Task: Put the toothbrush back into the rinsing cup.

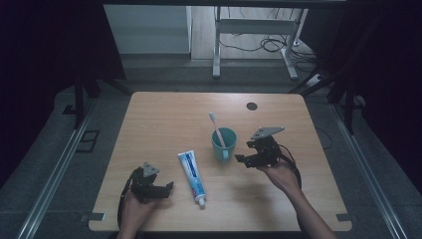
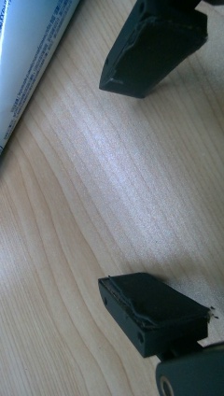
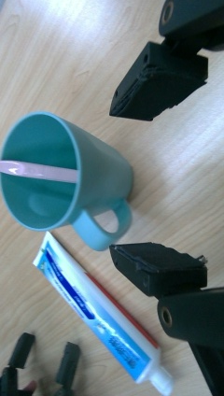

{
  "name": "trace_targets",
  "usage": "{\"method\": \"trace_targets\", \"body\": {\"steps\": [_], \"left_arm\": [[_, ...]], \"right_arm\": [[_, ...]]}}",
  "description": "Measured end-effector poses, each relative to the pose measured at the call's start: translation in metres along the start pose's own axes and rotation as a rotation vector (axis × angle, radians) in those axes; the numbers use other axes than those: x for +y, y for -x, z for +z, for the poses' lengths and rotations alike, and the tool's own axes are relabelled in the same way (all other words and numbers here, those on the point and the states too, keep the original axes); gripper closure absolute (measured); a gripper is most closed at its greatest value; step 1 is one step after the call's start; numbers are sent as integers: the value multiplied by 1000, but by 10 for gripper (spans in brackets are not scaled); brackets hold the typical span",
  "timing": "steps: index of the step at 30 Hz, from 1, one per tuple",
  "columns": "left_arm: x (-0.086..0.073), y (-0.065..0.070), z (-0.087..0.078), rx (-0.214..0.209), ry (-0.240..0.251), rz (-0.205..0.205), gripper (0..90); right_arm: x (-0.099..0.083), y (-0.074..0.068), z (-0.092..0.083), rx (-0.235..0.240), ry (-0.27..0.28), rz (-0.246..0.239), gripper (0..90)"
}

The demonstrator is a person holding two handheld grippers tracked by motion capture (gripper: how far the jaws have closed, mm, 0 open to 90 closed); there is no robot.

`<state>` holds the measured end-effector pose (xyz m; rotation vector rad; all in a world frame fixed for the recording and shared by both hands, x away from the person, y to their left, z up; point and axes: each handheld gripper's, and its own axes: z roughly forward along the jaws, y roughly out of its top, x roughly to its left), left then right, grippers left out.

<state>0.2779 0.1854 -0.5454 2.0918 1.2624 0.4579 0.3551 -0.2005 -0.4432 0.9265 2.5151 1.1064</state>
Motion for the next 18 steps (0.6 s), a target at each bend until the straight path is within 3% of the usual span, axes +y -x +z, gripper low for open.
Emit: {"method": "trace_targets", "body": {"steps": [18], "left_arm": [[0,-1,0,0,-5,8,68]], "right_arm": [[-31,3,-9,-33,-4,23,123]]}}
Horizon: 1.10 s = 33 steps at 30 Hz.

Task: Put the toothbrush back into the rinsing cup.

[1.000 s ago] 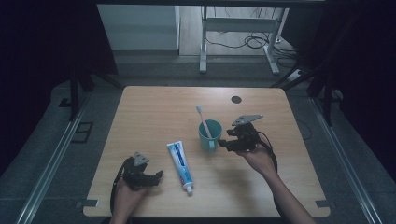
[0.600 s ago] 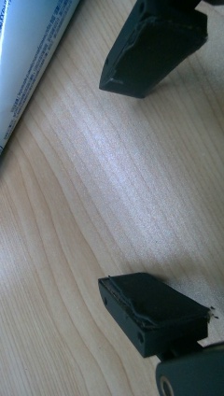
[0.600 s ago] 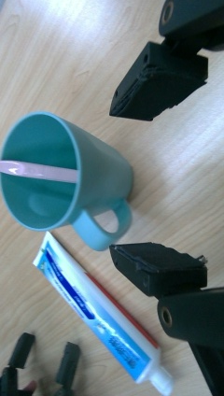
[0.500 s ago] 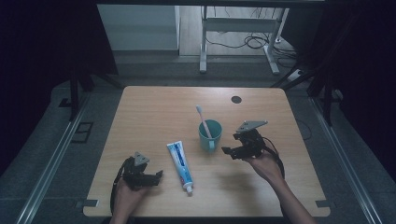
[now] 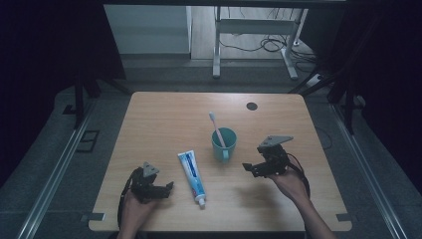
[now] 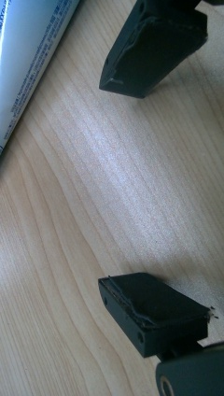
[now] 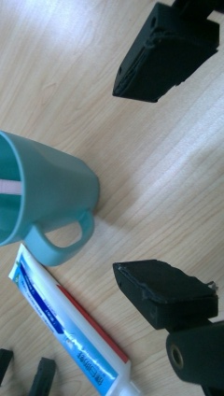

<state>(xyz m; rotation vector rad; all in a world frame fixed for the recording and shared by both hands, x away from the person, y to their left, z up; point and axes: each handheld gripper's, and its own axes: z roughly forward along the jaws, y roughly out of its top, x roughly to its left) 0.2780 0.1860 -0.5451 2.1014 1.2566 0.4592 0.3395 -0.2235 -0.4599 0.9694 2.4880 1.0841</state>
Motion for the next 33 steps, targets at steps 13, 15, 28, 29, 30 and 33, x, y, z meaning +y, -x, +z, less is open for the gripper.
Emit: {"method": "trace_targets", "body": {"steps": [13,15,28,29,30,33], "left_arm": [[0,0,0,1,1,-5,68],[0,0,0,1,1,-5,68],[0,0,0,2,0,-4,68],[0,0,0,2,0,-4,68],[0,0,0,1,0,-4,68],[0,0,0,2,0,-4,68]], "right_arm": [[-25,-3,1,-21,-33,-27,2],[-29,-3,1,-24,-40,-25,0],[-55,-3,0,-43,-40,-15,0],[-57,-3,-1,-45,-39,-12,0],[-59,-3,-1,-47,-38,-10,0],[-65,-3,-1,-53,-37,-3,0]]}}
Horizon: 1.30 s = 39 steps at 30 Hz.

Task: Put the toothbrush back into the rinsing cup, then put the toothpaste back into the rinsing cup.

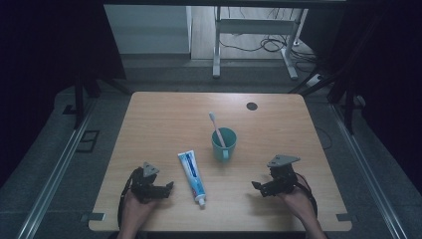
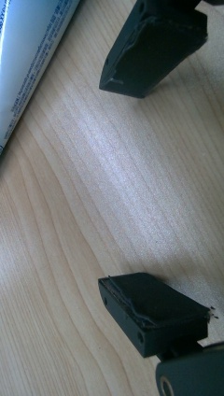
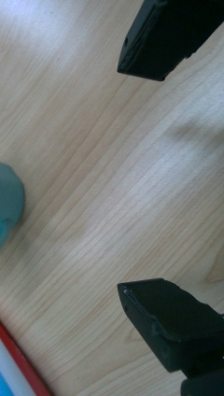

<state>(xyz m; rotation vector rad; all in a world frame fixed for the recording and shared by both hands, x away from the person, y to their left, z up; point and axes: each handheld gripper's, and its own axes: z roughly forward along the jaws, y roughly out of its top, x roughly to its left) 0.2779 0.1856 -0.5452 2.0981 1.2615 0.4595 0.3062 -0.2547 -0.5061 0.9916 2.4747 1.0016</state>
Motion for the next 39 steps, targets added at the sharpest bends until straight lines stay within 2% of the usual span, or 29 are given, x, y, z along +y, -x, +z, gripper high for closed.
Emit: {"method": "trace_targets", "body": {"steps": [9,21,24,30,33,35,39], "left_arm": [[0,0,0,0,0,1,68],[0,0,0,0,0,1,68],[0,0,0,-1,0,1,68],[0,0,0,-2,1,-1,69],[-1,-1,-1,-7,6,4,88],[-1,-2,-2,-9,15,7,140],[0,-1,-3,-6,9,12,162]], "right_arm": [[-17,0,5,-22,-7,17,0],[-32,-2,15,-5,-29,1,0],[-37,-1,16,2,-2,20,0],[-39,-3,14,-3,5,23,6],[-39,-3,13,-4,5,26,9],[-40,-3,13,-6,5,27,9],[-40,-3,13,-9,6,30,9]]}}
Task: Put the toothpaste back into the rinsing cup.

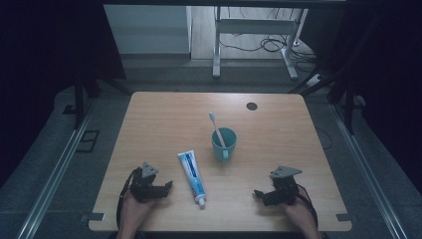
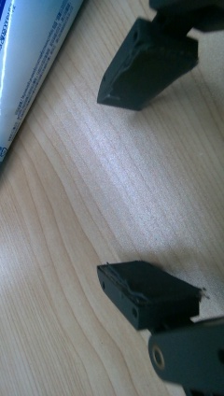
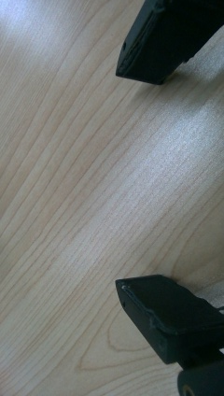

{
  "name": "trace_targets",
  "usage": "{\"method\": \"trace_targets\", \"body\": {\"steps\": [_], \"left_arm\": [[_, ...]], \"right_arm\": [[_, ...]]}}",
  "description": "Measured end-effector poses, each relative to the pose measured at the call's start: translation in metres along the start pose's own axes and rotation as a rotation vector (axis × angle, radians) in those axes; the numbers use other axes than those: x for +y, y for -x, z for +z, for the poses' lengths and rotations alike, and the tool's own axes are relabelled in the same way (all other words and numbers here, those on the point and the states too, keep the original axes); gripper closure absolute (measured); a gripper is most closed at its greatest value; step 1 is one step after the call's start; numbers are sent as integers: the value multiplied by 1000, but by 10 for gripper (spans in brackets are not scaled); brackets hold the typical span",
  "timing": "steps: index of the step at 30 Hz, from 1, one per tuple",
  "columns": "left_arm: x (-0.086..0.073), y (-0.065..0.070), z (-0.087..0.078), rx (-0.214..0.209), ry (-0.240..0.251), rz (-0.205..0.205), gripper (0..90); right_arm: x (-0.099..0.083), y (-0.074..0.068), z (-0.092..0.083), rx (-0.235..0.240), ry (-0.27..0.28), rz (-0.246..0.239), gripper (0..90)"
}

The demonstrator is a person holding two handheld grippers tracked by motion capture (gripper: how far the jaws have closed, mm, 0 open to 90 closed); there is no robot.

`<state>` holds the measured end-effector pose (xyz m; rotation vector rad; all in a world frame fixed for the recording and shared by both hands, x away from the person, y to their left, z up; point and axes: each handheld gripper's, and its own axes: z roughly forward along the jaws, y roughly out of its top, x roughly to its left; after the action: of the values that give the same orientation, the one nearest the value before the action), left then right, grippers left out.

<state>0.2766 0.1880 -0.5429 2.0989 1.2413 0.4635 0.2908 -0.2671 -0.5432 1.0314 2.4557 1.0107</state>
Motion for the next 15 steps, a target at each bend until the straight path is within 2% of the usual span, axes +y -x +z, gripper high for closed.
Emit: {"method": "trace_targets", "body": {"steps": [5,10,15], "left_arm": [[2,2,-3,23,5,22,226],[5,3,-7,15,27,13,248],[9,6,-10,3,42,18,315]], "right_arm": [[0,0,0,-1,1,1,10],[0,0,0,-2,3,2,16],[0,0,-1,-6,7,7,31]]}}
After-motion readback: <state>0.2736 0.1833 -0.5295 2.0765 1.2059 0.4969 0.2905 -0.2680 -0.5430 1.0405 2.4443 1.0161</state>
